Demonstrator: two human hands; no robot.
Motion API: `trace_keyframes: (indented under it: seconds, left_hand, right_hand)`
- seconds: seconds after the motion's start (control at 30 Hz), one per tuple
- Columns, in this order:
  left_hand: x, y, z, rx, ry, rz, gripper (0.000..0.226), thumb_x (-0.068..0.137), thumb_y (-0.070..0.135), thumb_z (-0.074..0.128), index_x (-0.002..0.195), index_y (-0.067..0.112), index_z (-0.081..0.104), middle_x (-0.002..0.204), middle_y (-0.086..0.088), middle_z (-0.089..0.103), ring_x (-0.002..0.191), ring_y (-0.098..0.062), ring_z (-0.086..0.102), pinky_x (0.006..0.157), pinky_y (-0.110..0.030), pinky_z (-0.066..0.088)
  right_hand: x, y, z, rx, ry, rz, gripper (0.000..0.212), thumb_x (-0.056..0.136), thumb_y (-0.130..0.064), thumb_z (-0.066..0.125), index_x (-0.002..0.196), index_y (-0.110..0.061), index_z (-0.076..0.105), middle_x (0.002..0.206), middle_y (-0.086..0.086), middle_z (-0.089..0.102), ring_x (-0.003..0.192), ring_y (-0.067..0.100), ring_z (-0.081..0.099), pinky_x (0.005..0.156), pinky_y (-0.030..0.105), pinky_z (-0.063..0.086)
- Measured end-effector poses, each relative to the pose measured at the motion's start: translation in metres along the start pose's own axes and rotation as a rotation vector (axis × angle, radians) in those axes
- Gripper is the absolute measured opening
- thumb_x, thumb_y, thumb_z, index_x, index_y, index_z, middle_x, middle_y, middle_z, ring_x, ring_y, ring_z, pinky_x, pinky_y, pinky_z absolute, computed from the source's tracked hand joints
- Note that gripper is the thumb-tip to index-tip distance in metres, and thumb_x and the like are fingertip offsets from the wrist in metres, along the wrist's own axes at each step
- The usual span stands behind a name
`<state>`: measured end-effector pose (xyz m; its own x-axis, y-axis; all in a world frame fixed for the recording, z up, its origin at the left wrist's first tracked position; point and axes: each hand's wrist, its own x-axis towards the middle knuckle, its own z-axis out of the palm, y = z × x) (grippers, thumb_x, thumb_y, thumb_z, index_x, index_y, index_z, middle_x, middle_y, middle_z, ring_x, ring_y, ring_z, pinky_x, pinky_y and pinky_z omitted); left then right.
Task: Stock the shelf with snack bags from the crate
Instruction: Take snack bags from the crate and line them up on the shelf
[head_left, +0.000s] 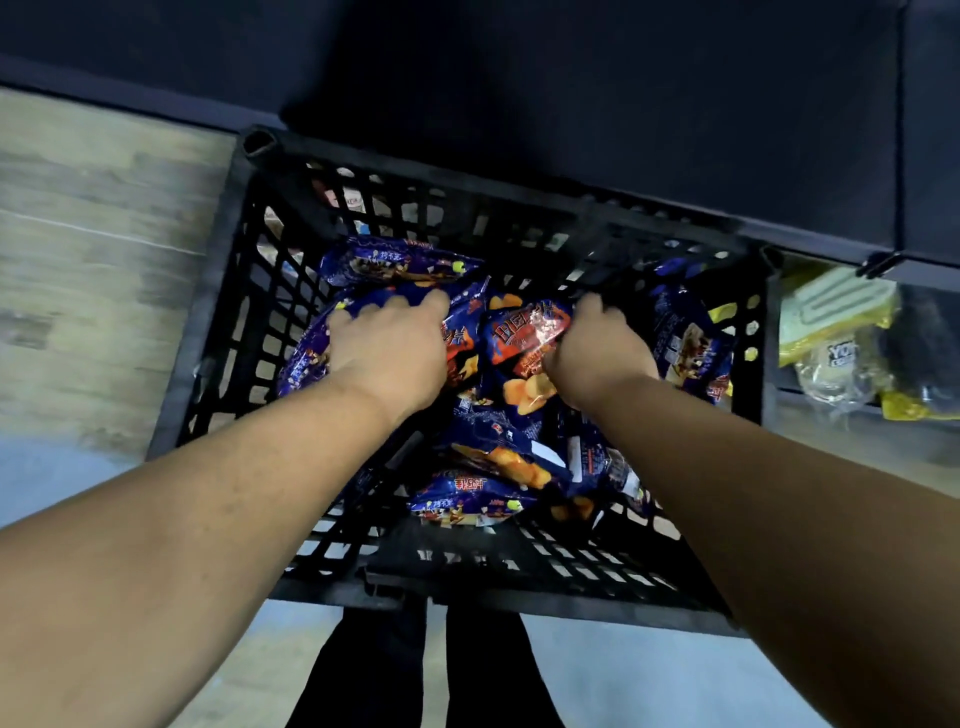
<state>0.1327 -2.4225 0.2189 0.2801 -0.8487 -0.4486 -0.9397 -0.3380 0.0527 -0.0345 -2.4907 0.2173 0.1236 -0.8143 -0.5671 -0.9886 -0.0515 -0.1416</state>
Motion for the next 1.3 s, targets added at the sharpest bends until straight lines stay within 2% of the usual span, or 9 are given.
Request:
trace_keyframes:
  seconds: [0.1,0.23,0.4,0.57,0.7,0.87,0.93,1.1,1.3]
  left_hand:
    - [0.001,0.002,0.000,0.020,-0.015,0.001,0.048,0.086,0.017,0.054,0.130,0.026,0.038,0.115,-0.010,0.054,0.108,-0.034,0.052,0.092,-0.048,0.033]
    - [0.001,0.005,0.005,0.051,-0.023,0.011,0.054,0.084,0.013,0.054,0.133,0.025,0.036,0.120,-0.012,0.052,0.114,-0.035,0.048,0.094,-0.048,0.031]
    - [0.002,0.008,0.016,0.065,-0.036,0.016,0.054,0.083,0.011,0.053,0.133,0.019,0.033,0.125,-0.013,0.050,0.118,-0.036,0.047,0.096,-0.049,0.031]
    - [0.000,0.011,0.011,0.051,-0.044,0.048,0.055,0.082,0.007,0.053,0.132,0.019,0.034,0.121,-0.010,0.053,0.112,-0.034,0.051,0.094,-0.048,0.034]
    - [-0.006,0.011,-0.009,0.018,-0.044,0.048,0.053,0.082,0.010,0.054,0.130,0.019,0.035,0.121,-0.010,0.053,0.114,-0.034,0.049,0.095,-0.047,0.034]
    - [-0.018,0.019,-0.041,0.010,-0.004,0.066,0.050,0.083,0.020,0.057,0.128,0.021,0.037,0.120,-0.007,0.054,0.115,-0.032,0.048,0.092,-0.046,0.033]
    - [-0.024,0.022,-0.056,0.012,0.022,0.075,0.045,0.083,0.023,0.056,0.125,0.022,0.038,0.119,-0.007,0.054,0.114,-0.032,0.049,0.091,-0.046,0.033]
    - [-0.042,0.024,-0.107,0.018,0.127,0.115,0.038,0.083,0.030,0.054,0.118,0.024,0.041,0.120,-0.004,0.056,0.113,-0.032,0.051,0.089,-0.046,0.035]
    - [-0.073,0.024,-0.187,0.029,0.240,0.166,0.040,0.083,0.032,0.051,0.122,0.026,0.041,0.119,-0.004,0.056,0.112,-0.032,0.052,0.089,-0.045,0.035]
  right_hand:
    - [0.009,-0.003,0.003,-0.288,0.035,-0.356,0.062,0.093,-0.013,0.052,0.148,-0.015,0.023,0.150,0.013,0.027,0.137,0.036,0.027,0.105,0.047,0.034]
    - [0.028,-0.008,0.014,-0.448,-0.102,-0.496,0.073,0.095,-0.018,0.054,0.154,-0.020,0.010,0.162,0.001,0.004,0.149,0.027,0.001,0.116,0.051,0.015]
    - [0.028,-0.014,0.020,-0.674,-0.107,-0.385,0.085,0.090,-0.038,0.063,0.153,-0.016,0.010,0.152,0.007,0.032,0.136,0.034,0.024,0.106,0.052,0.024]
    - [0.023,-0.022,0.010,-0.737,-0.161,-0.293,0.078,0.078,-0.036,0.076,0.140,-0.015,0.034,0.138,0.006,0.048,0.130,0.031,0.030,0.103,0.053,0.025]
    - [0.009,-0.017,-0.011,-0.595,-0.181,-0.225,0.088,0.074,-0.042,0.081,0.138,-0.006,0.032,0.138,0.012,0.047,0.132,0.034,0.030,0.105,0.054,0.030]
    - [-0.013,-0.008,-0.036,-0.317,-0.140,-0.225,0.081,0.079,-0.028,0.079,0.137,-0.005,0.027,0.139,0.017,0.039,0.125,0.039,0.043,0.097,0.047,0.045]
    - [-0.021,-0.006,-0.049,-0.278,-0.099,-0.244,0.073,0.081,-0.026,0.077,0.132,-0.007,0.029,0.132,0.015,0.049,0.117,0.037,0.052,0.088,0.044,0.049]
    - [-0.053,-0.001,-0.105,-0.217,-0.073,-0.314,0.083,0.071,-0.049,0.080,0.125,-0.011,0.030,0.113,0.010,0.062,0.104,0.034,0.061,0.084,0.041,0.050]
    - [-0.101,0.001,-0.179,-0.147,0.057,-0.380,0.092,0.068,-0.067,0.072,0.129,-0.011,0.032,0.113,0.006,0.060,0.102,0.029,0.060,0.083,0.038,0.050]
